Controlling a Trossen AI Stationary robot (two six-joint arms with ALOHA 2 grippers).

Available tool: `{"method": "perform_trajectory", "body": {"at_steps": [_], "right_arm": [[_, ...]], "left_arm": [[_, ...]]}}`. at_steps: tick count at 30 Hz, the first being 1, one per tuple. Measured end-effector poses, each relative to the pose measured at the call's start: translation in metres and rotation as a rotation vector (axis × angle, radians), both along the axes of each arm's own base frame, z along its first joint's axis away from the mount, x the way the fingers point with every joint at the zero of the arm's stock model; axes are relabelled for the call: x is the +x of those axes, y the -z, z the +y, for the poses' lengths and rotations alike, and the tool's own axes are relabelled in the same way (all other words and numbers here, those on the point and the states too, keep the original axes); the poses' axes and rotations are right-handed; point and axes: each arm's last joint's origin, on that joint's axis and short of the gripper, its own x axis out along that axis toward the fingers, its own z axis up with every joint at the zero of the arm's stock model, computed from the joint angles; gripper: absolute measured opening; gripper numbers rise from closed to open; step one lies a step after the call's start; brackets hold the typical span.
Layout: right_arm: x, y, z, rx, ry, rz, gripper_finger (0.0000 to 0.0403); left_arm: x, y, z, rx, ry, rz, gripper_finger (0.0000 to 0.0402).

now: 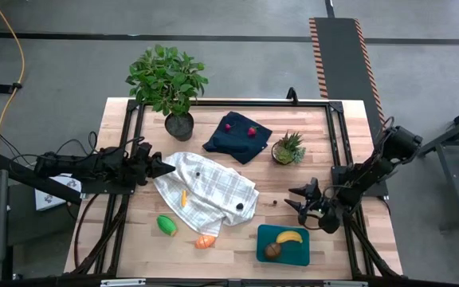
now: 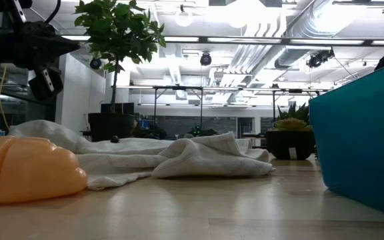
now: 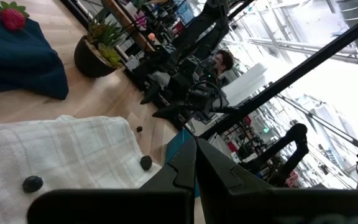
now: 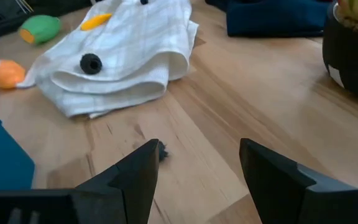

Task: Pick and placing Produce into tupperware
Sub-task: Put the right blueberry into the bin

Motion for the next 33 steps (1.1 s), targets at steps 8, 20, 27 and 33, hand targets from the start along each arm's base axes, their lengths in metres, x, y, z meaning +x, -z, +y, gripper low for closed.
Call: {"method": "perform_trajectory", "body": {"at_steps": [8, 20, 27, 33], "right_arm": [[0.000, 0.004, 0.000, -0.005, -0.014, 0.026, 0.0215], [0.003, 0.001, 0.002, 0.032, -0.016, 0.005, 0.0215], [0.023, -0.018, 0.002, 0.181, -0.090, 0.035, 0.0215], [0.050, -0.046, -0.003, 0.262, -0.105, 0.095, 0.0215]], "left_arm": [[0.000, 0.000, 0.000, 0.000, 0.000, 0.000, 0.0001], [0.000, 0.000, 0.000, 0.000, 0.000, 0.000, 0.0001], [0.000, 0.000, 0.000, 0.000, 0.000, 0.000, 0.0001], [0.000, 0.000, -0.001, 0.000, 0.019, 0.002, 0.0001]]}}
